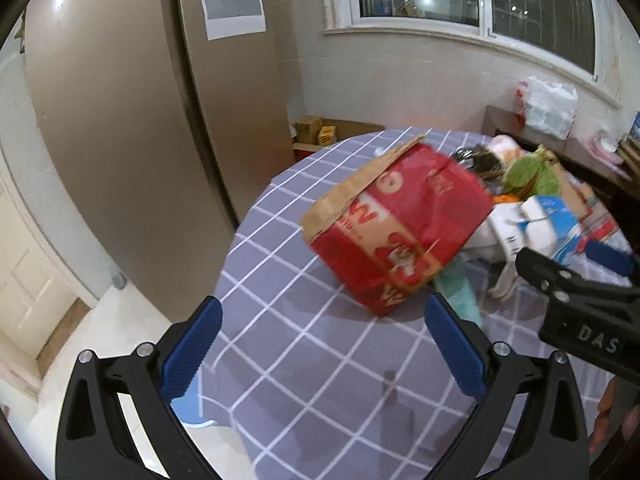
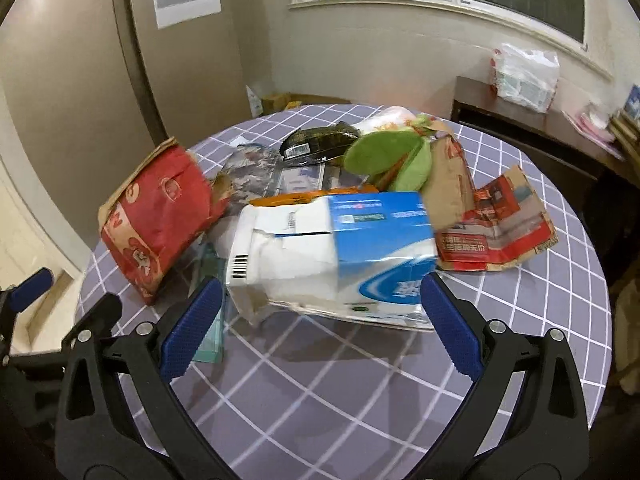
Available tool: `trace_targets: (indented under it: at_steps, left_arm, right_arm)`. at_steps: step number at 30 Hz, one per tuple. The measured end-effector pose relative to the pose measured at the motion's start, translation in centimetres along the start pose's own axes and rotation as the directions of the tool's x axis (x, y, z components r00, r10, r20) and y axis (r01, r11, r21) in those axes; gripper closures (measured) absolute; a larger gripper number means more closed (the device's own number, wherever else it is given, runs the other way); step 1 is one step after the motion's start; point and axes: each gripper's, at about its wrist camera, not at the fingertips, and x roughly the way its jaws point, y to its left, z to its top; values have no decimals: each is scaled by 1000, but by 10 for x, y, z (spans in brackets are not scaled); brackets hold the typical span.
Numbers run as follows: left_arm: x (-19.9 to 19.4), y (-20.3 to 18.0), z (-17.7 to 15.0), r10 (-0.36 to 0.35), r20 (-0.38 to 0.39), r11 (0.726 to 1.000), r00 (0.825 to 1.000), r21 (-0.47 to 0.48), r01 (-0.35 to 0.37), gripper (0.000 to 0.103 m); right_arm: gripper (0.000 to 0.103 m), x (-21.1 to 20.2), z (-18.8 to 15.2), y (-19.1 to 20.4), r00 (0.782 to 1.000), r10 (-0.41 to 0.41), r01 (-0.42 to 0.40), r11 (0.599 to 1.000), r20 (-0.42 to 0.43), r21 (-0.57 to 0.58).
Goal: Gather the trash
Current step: 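Grasp the red snack bag with the left tool while the right tool grasps the milk carton, then lift the red bag and milk carton and carry both toward the blue bin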
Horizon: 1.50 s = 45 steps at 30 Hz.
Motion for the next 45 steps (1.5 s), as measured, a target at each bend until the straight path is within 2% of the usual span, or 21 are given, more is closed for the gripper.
trace_targets:
  at_steps: [4,7,13,14,15,17,18,22,24,26,28,30,31,33,39,45]
  left_arm:
    - [4,2,-3,31,-2,999,1000,16,-31,4]
    - [7,0,-1,30,-4,999,1000,21,-30,4]
    - [11,-24,5,25,11,995,1000,93,-26,4]
    - [12,-30,7,28,15,994,999,109,-30,4]
    - [12,-35,8,34,22,992,999,122,-37,4]
    - [15,-50,11,56,40,983,998,171,-62,4]
    - [17,-55,12,60,45,980,997,186,-68,4]
    - [32,-71,17,135,32,960,990,242,-139,4]
    - [33,-72,21,137,38,961,990,237,-142,4]
    - [34,-69,27,133,37,966,990,220,-138,13]
    - [41,-62,33,141,1,974,990,181,-139,54]
    - [45,-53,35,107,-40,985,993,139,-101,70]
    - [46,-49,36,86,-53,989,995,127,-79,85]
    - [42,-41,35,67,-51,993,996,96,-62,87]
    - [4,-17,27,-13,22,1000,1000,8,13,88]
    - [-34,4,14,-115,84,989,990,-83,121,90]
  right_arm:
    - [6,14,4,20,998,-53,51,997,-29,-61]
    - [6,23,4,25,988,-157,155,983,-14,-103]
    - [6,14,-1,-3,987,-157,157,987,12,-18]
    - [11,11,-3,-7,987,-157,157,988,19,-4]
    - [23,7,-5,-14,989,-147,147,989,25,16]
    - [37,2,-9,-26,992,-128,127,990,21,59]
    - [41,3,-9,-30,993,-119,117,991,23,71]
    - [42,4,-8,-37,995,-97,95,992,14,87]
    - [43,6,-6,-38,996,-92,90,992,14,85]
    - [43,7,-6,-38,996,-89,87,993,14,81]
    - [46,7,-7,-38,997,-82,80,994,16,76]
    - [47,5,-9,-37,997,-81,80,994,13,68]
    - [48,3,-11,-37,997,-80,79,995,13,64]
    - [55,-1,-12,-36,996,-87,86,995,19,56]
    - [64,-20,-16,-33,993,-103,101,994,57,43]
    - [64,-55,-20,-25,991,-68,64,997,115,41]
